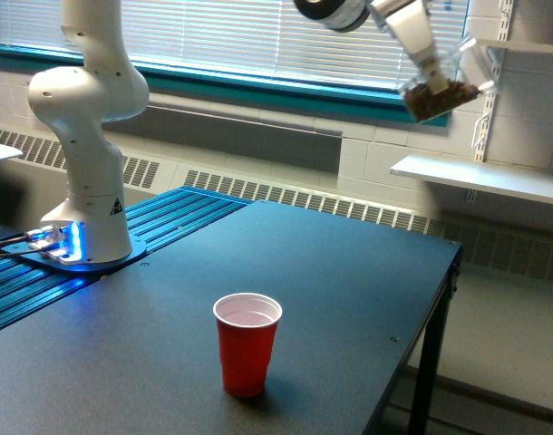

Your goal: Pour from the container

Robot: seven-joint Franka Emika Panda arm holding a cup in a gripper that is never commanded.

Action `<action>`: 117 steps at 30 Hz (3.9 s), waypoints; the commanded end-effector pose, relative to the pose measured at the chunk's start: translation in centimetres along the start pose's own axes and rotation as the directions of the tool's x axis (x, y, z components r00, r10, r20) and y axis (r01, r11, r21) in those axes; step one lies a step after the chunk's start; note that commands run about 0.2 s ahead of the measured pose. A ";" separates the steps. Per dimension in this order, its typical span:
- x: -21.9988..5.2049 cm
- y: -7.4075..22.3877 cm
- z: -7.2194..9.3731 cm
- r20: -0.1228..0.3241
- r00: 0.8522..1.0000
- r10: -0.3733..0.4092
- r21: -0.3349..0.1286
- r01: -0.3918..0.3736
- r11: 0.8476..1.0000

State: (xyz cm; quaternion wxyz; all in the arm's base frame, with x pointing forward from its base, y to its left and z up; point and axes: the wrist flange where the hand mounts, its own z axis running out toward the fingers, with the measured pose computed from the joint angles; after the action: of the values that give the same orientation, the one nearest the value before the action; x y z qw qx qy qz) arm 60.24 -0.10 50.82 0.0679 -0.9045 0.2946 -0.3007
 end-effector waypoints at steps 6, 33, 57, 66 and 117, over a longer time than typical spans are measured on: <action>0.0 5.8 -0.1 -0.028 0.997 0.067 -0.057 -0.069 0.996; -3.2 19.2 -0.6 -0.027 0.984 0.175 -0.198 -0.177 0.964; -5.7 28.1 2.1 0.007 0.965 0.263 -0.325 -0.246 0.913; -7.2 30.6 3.2 0.036 0.955 0.293 -0.368 -0.260 0.893; -10.8 32.1 7.5 0.165 0.957 0.239 -0.559 -0.109 0.822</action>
State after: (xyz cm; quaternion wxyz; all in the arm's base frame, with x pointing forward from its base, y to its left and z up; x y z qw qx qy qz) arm 40.98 -21.17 29.47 -0.1232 -0.8833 0.4433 -0.0903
